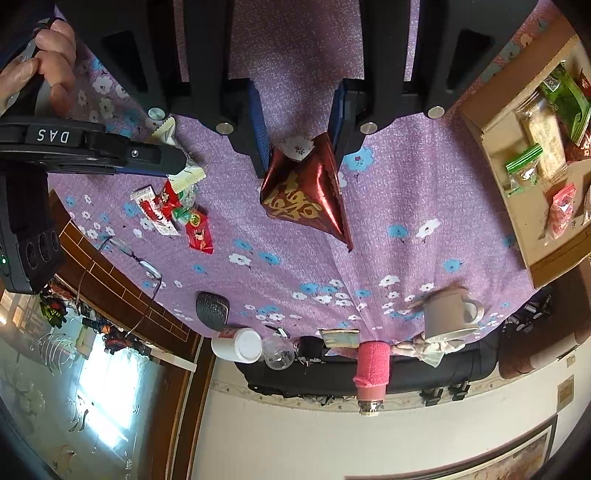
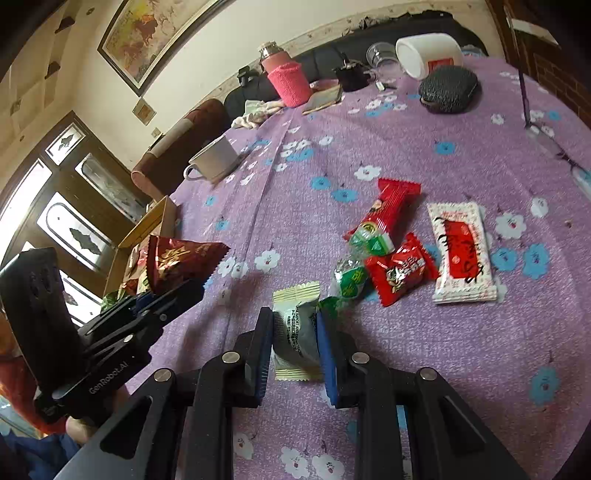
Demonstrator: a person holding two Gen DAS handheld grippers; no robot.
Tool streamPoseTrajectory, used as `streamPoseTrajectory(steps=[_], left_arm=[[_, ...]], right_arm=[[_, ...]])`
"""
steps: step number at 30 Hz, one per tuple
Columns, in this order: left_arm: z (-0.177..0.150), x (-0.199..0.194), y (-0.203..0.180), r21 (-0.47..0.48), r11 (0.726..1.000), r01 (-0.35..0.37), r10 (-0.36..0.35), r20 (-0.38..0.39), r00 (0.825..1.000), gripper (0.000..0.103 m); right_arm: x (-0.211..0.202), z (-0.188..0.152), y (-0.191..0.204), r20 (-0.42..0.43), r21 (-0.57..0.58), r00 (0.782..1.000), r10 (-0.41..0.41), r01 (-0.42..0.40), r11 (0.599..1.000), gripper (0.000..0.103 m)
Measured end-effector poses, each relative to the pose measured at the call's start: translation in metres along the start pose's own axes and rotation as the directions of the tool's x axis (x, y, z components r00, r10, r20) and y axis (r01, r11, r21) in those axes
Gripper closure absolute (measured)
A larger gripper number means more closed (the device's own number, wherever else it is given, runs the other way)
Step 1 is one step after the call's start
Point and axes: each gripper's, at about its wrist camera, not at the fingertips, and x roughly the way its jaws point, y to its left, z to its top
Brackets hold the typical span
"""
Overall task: Organize snacks
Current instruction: 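Carry the chip bag and cream packet with both grippers toward the box tray, then lower both held snacks into the box tray and open both grippers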
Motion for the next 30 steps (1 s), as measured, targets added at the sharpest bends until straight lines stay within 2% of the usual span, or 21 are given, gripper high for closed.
streamPoseTrajectory(steps=[8,14,22,30], left_arm=[[0.002,-0.019,0.005,-0.038,0.999,0.011,-0.010,0.033,0.999,0.075],[0.004,-0.045,0.022,-0.082,0.996,0.029,-0.023,0.066,0.998,0.074],[0.006,-0.081,0.077,-0.183,0.983,-0.028,0.053,0.131,0.990,0.074],[-0.004,-0.100,0.148,-0.303,0.946,-0.113,0.161,0.138,0.977,0.074]], right_arm=[[-0.007,0.002,-0.006,0.052,0.011,0.997,-0.060,0.060,0.998,0.078],[-0.007,0.005,-0.005,0.045,0.050,0.998,-0.054,0.052,0.997,0.078],[0.002,0.009,0.040,0.003,0.017,1.000,0.008,-0.008,1.000,0.078],[0.024,0.030,0.109,-0.026,-0.080,0.997,0.067,-0.069,0.994,0.077]])
